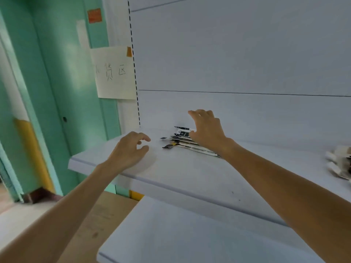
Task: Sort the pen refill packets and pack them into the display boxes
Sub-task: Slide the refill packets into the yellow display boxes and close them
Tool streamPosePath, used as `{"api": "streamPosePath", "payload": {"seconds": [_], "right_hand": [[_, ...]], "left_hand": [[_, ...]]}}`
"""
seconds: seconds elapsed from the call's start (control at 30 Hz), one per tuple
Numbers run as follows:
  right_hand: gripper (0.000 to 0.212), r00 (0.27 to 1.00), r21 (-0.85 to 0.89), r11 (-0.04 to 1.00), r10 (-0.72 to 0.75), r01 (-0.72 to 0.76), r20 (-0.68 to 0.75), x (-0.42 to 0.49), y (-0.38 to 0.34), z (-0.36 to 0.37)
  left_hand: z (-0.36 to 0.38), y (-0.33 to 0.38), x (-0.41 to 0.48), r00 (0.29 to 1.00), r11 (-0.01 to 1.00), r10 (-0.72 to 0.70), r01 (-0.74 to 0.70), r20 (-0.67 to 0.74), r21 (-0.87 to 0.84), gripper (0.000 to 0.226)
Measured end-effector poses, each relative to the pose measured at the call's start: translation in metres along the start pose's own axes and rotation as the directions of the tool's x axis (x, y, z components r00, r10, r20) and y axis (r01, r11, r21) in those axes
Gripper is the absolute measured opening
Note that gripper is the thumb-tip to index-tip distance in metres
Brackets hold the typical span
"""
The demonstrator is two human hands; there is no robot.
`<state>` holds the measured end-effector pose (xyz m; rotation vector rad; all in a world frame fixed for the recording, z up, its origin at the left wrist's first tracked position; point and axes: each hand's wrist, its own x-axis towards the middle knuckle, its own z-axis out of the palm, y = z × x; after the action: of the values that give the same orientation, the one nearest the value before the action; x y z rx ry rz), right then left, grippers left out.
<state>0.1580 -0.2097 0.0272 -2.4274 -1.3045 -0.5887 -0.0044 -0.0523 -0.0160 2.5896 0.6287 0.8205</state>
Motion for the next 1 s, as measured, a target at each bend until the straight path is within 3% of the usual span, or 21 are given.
{"api": "streamPosePath", "payload": {"seconds": [0.17,0.3,0.4,0.5,0.6,0.67,0.9,1.0], "right_hand": [[0.064,0.995,-0.039,0.995,0.087,-0.088,-0.039,0.029,-0.006,0.011],[0.059,0.965,-0.044,0.967,0.248,-0.252,-0.083,0.03,0.015,0.005],[0.044,0.928,-0.065,0.925,0.372,-0.373,-0.037,0.019,0.031,0.01],[0.027,0.932,-0.17,0.926,0.354,-0.338,0.077,0.003,0.035,0.031],[0.013,0.927,-0.121,0.942,0.33,-0.312,0.177,-0.006,0.027,0.054],[0.008,0.924,-0.103,0.939,0.341,-0.327,0.172,-0.006,0.026,0.06],[0.013,0.94,-0.122,0.946,0.315,-0.301,0.129,0.001,0.026,0.059],[0.007,0.936,-0.034,0.942,0.336,-0.335,0.103,-0.004,0.022,0.056]], "left_hand": [[0.001,-0.032,0.056,0.995,0.988,0.102,-0.102,-0.004,-0.116,0.018],[0.022,-0.033,0.091,0.976,0.969,0.174,-0.146,0.134,-0.197,0.018],[0.04,-0.03,0.106,0.944,0.958,0.223,-0.167,0.242,-0.231,0.018],[0.056,-0.023,0.112,0.914,0.949,0.277,-0.211,0.297,-0.236,0.02],[0.071,-0.022,0.115,0.867,0.947,0.313,-0.255,0.388,-0.196,0.021],[0.077,-0.024,0.117,0.85,0.949,0.315,-0.265,0.422,-0.172,0.022],[0.08,-0.032,0.12,0.903,0.95,0.308,-0.279,0.299,-0.138,0.039],[0.074,-0.04,0.12,0.925,0.94,0.336,-0.319,0.179,-0.118,0.017]]}}
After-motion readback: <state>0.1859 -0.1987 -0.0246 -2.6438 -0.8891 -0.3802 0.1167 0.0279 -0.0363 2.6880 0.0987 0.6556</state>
